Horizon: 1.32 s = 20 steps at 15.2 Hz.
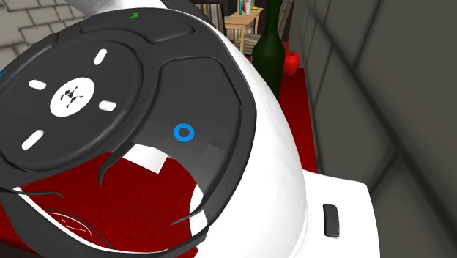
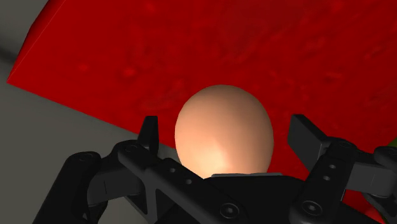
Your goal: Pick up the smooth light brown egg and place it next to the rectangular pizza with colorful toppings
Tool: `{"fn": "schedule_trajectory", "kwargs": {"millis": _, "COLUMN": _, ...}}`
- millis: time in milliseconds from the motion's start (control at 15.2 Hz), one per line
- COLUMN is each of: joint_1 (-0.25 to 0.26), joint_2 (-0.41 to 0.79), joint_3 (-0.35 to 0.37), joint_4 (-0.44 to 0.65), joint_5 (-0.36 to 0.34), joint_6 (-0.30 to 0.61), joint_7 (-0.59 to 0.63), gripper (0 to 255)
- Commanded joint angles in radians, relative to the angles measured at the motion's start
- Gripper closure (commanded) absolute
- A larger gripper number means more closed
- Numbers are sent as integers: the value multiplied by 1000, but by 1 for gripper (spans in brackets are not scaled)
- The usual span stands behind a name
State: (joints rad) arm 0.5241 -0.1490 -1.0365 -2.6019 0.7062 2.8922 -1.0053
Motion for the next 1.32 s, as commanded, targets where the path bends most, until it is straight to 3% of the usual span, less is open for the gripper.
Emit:
{"fn": "schedule_trajectory", "kwargs": {"millis": 0, "joint_1": 0, "joint_2": 0, "joint_3": 0, "joint_4": 0, "joint_5": 0, "joint_6": 0, "joint_7": 0, "gripper": 255}}
{"fn": "schedule_trajectory", "kwargs": {"millis": 594, "joint_1": 0, "joint_2": 0, "joint_3": 0, "joint_4": 0, "joint_5": 1, "joint_6": 0, "joint_7": 0, "gripper": 255}}
{"fn": "schedule_trajectory", "kwargs": {"millis": 858, "joint_1": -151, "joint_2": -61, "joint_3": 127, "joint_4": -11, "joint_5": -191, "joint_6": -26, "joint_7": 160, "gripper": 255}}
{"fn": "schedule_trajectory", "kwargs": {"millis": 1254, "joint_1": -306, "joint_2": -130, "joint_3": 260, "joint_4": -3, "joint_5": -367, "joint_6": -95, "joint_7": 315, "gripper": 255}}
